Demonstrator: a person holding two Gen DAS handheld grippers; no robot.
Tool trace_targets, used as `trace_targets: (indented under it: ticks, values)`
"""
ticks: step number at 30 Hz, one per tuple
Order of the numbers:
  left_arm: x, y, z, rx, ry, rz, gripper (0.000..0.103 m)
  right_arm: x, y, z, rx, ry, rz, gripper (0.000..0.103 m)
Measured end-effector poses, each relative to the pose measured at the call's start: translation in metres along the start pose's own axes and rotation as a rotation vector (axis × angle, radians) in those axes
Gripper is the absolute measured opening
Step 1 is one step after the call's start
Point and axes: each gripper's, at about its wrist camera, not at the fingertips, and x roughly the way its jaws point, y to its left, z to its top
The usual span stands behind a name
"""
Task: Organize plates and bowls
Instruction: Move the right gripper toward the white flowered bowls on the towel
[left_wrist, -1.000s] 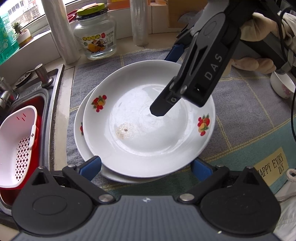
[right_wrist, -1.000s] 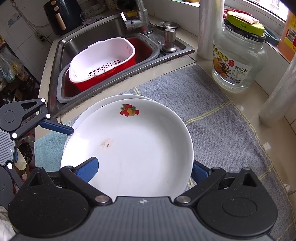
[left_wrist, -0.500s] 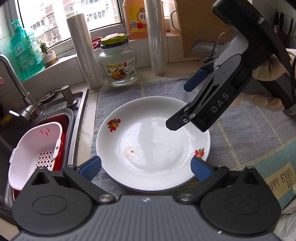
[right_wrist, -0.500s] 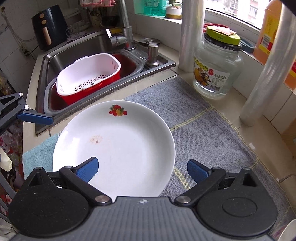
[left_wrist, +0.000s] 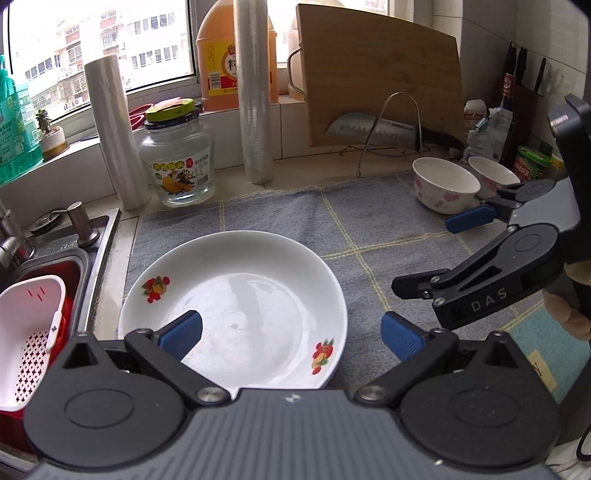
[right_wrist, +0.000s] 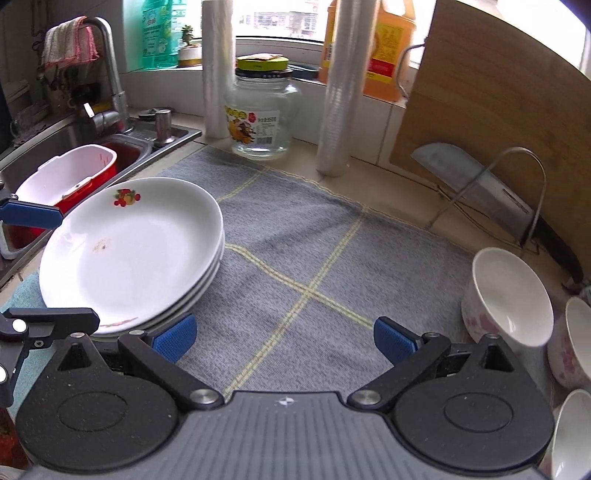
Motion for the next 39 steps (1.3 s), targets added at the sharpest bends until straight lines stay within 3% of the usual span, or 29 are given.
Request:
trace_targets:
  ticks: [7,13,28,39]
  values:
    - [0.016,-0.042,0.01,0.091,-0.021,-0.124,0.102,-0.04,-0.039,-0.044,0.168,0.012,-0.152,0.103]
    - [0.031,-0.09,0.021,0.162,-0.017,-0.184,0.102,-0.066,-0.08,-0.068,0.249,-0.006,-0.208,0.103]
    - [0.084,-0.235,0.043,0.209,-0.005,-0.288,0.102,-0.108,-0.214,-0.118,0.313,-0.026,-0.202,0.103]
    - [0.135,-0.295,0.036,0.222,0.048,-0.306,0.102,-0.098,-0.269,-0.134,0.287,0.002,-0.128,0.103]
